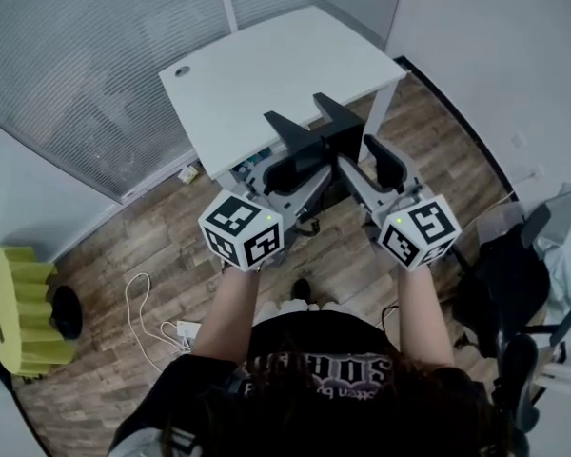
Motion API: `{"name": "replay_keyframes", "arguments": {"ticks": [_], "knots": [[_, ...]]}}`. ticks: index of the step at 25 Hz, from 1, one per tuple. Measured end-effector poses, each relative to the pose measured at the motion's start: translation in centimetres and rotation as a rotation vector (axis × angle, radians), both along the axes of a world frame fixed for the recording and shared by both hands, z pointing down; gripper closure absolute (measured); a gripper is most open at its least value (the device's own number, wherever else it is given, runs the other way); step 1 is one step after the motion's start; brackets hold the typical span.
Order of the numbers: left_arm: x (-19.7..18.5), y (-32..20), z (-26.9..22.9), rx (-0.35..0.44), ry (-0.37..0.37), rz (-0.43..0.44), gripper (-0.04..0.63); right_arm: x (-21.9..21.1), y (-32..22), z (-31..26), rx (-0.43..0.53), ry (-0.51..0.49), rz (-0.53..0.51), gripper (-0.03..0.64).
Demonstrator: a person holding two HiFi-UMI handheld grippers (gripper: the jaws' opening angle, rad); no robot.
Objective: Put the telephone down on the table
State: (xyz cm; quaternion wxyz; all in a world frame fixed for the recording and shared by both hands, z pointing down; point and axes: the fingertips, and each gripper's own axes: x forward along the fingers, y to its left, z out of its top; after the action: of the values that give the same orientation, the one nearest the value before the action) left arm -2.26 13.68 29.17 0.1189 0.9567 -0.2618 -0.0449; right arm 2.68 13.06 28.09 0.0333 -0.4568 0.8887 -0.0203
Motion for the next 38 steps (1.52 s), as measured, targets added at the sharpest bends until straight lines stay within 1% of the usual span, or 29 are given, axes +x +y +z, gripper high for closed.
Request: {"name": "replay_keyframes", "arguments": {"ticks": [8, 13, 17, 22, 27, 30, 33, 35, 38], "knots": [[-1.4, -6.3, 0.1, 0.010, -0.011, 0.011, 0.428, -1.7, -6.3, -0.7, 0.024, -0.003, -0.041, 0.371], [-1.9, -8.9, 0.6, -0.009, -0.011, 0.016, 0.428, -2.9, -9.0, -0.2, 0.008, -0.002, -0.083, 0.370], [-1.9, -11.0, 1.2, -0.028, 0.005, 0.017, 0.428, -3.0, -11.1, 0.3, -0.006, -0.009, -0.109, 0.371], [-0.4, -14.3, 1.7, -0.045, 0.018, 0.010, 0.428, -1.4, -14.5, 0.8, -0.018, -0.019, -0.129, 0.371], [1.7, -18.5, 1.8, -0.045, 0.006, -0.003, 0.428, 0.7, -18.9, 0.8, -0.025, -0.025, -0.151, 0.371], [3.5, -22.2, 1.7, -0.048, -0.001, -0.016, 0.428, 2.5, -22.7, 0.6, -0.029, -0.029, -0.161, 0.371], [5.4, -26.6, 2.1, -0.069, -0.006, -0.028, 0.428, 4.2, -27.2, 0.9, -0.047, -0.027, -0.172, 0.371], [5.8, -27.7, 2.4, -0.075, -0.006, -0.031, 0.428, 4.6, -28.3, 1.0, -0.050, -0.023, -0.178, 0.371], [5.8, -27.6, 2.6, -0.072, -0.013, -0.038, 0.428, 4.5, -28.2, 1.1, -0.046, -0.020, -0.186, 0.371]]}}
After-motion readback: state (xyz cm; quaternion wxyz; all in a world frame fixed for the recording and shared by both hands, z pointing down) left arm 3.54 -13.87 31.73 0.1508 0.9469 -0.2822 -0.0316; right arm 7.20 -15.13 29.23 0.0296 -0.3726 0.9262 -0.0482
